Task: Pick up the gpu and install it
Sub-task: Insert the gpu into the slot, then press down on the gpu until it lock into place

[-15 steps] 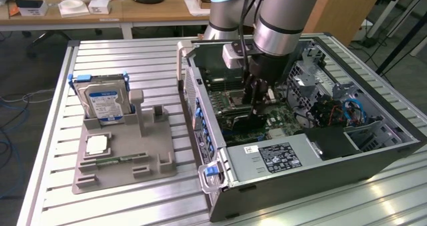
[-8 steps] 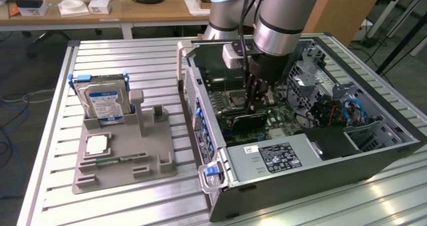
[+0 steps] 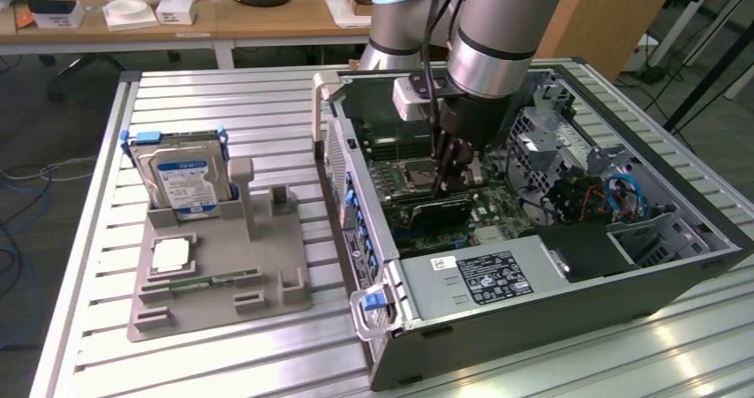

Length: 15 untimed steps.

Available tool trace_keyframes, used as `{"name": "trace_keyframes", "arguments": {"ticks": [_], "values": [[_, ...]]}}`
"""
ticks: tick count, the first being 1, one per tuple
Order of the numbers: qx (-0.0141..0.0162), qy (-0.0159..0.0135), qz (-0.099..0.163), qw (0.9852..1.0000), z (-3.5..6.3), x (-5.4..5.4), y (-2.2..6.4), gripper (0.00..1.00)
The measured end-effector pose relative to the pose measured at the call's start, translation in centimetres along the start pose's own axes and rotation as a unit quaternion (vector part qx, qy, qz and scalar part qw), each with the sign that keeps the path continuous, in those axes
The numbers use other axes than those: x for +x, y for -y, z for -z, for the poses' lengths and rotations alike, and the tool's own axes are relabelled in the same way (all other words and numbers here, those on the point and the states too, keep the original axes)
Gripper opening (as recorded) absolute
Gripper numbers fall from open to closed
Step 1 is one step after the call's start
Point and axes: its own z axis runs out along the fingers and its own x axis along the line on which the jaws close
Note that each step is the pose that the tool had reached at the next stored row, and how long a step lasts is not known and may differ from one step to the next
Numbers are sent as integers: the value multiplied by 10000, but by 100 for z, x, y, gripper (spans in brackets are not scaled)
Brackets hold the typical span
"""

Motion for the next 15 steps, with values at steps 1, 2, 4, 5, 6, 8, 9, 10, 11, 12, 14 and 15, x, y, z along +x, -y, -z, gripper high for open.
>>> {"name": "trace_keyframes", "arguments": {"ticks": [1, 2, 4, 5, 6, 8, 9, 10, 11, 12, 14, 15], "values": [[0, 0, 0, 10000, 0, 0, 0, 11], [0, 0, 0, 10000, 0, 0, 0, 11], [0, 1, 0, 10000, 0, 0, 0, 11], [0, 1, 0, 10000, 0, 0, 0, 11], [0, 1, 0, 10000, 0, 0, -1, 11], [-1, 0, 0, 10000, 0, 0, -2, 11], [0, 1, 0, 10000, 0, 0, -2, 11], [0, 1, 0, 10000, 0, 0, -2, 11], [0, 1, 0, 10000, 0, 0, -2, 11], [0, 0, 0, 10000, -1, 0, -2, 11], [-1, 0, 0, 10000, -16, 0, -2, 11], [0, 1, 0, 10000, -31, 0, -2, 11]]}}
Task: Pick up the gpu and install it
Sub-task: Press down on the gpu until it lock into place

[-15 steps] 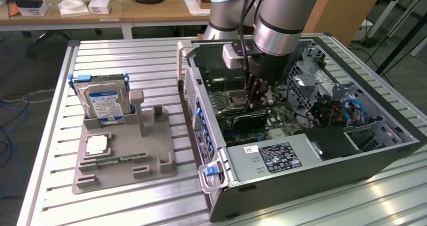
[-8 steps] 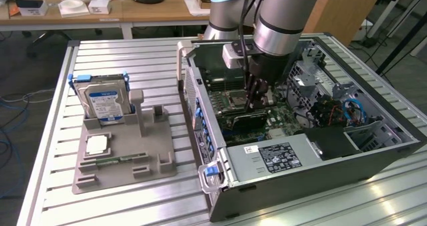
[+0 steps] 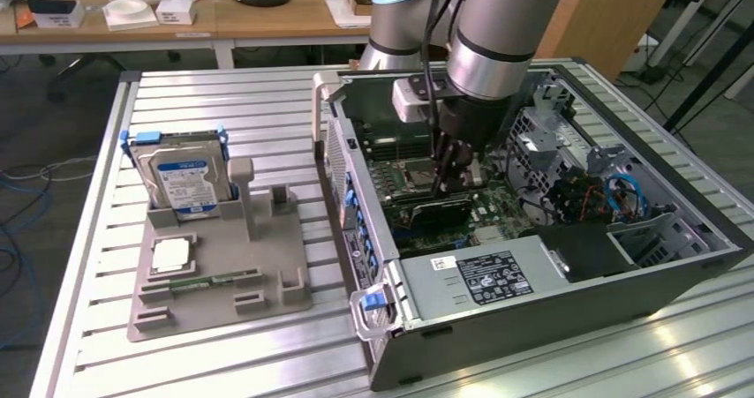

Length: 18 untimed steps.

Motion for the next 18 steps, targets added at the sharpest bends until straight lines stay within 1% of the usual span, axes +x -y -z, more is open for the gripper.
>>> {"name": "trace_keyframes", "arguments": {"ticks": [3, 7, 10, 11, 15, 17, 18], "values": [[0, 0, -1, 10000, -53, 1, 0, 11], [0, 0, -5, 10000, -125, 4, -36, 11], [1, 0, -4, 10000, -179, 3, -42, 11], [-1, -4, -4, 10000, -187, 3, -43, 11], [-1, -4, -5, 10000, -203, 2, -44, 11], [0, -2, -5, 10000, -206, 2, -44, 11], [2, 4, -5, 10000, -196, 1, -44, 11]]}}
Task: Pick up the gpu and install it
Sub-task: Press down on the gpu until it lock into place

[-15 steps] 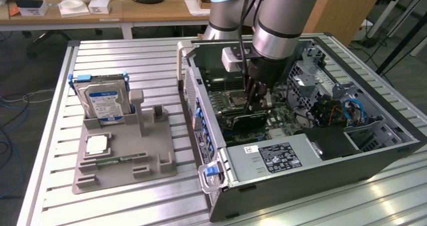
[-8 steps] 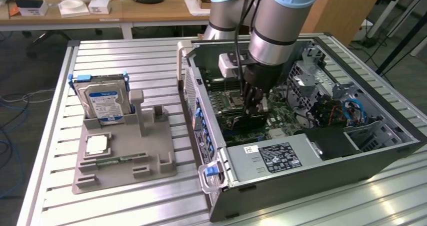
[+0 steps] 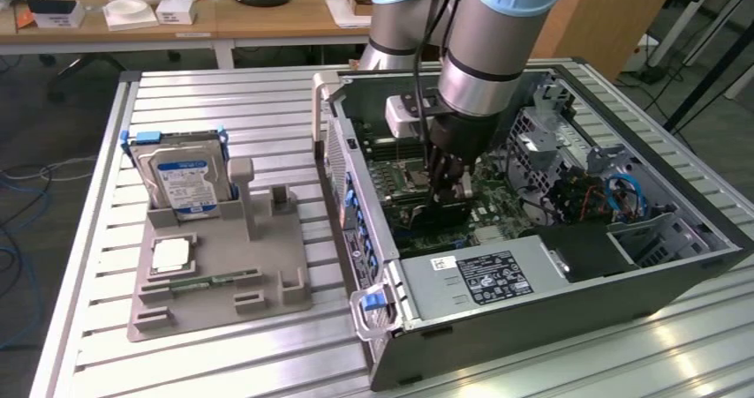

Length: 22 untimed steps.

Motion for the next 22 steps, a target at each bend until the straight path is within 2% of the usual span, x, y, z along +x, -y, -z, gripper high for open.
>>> {"name": "trace_keyframes", "arguments": {"ticks": [1, 3, 11, 15, 22], "values": [[5, 9, 0, 10000, 14, -2, 0, 11], [-1, -4, -1, 10000, 60, -1, -6, 11], [-1, -5, 0, 10000, 162, -2, -40, 11], [-1, -5, 1, 10000, 215, -1, -114, 11], [-2, -5, 15, 10000, 315, 2, -293, 11]]}}
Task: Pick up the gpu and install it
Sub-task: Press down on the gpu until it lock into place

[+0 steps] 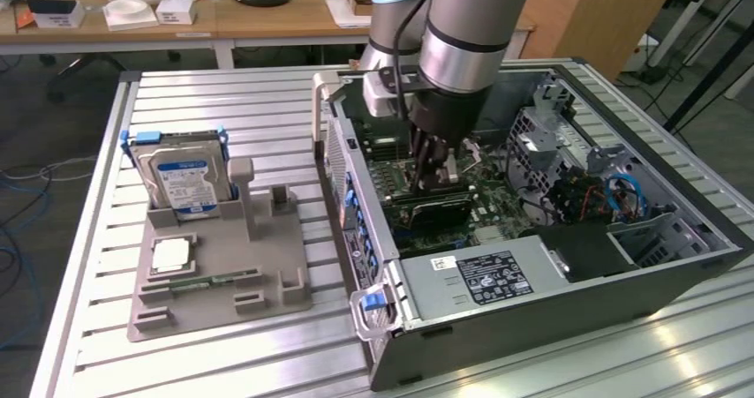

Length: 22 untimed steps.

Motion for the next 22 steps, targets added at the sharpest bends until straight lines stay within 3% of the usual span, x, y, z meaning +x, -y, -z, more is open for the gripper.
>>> {"name": "trace_keyframes", "arguments": {"ticks": [7, 10, 15, 18, 19, 21, 22], "values": [[-1, 0, 27, 10000, 87, 4, -226, 11], [-3, -25, 42, 10000, 96, 7, -323, 11], [-77, -35, 53, 10000, 126, 8, -369, 11], [-80, -36, 53, 9999, 126, 8, -370, 11], [-93, -49, 52, 9999, 128, 8, -371, 11], [-257, -153, 48, 9995, 128, 8, -370, 11], [-344, -182, 46, 9992, 128, 8, -369, 11]]}}
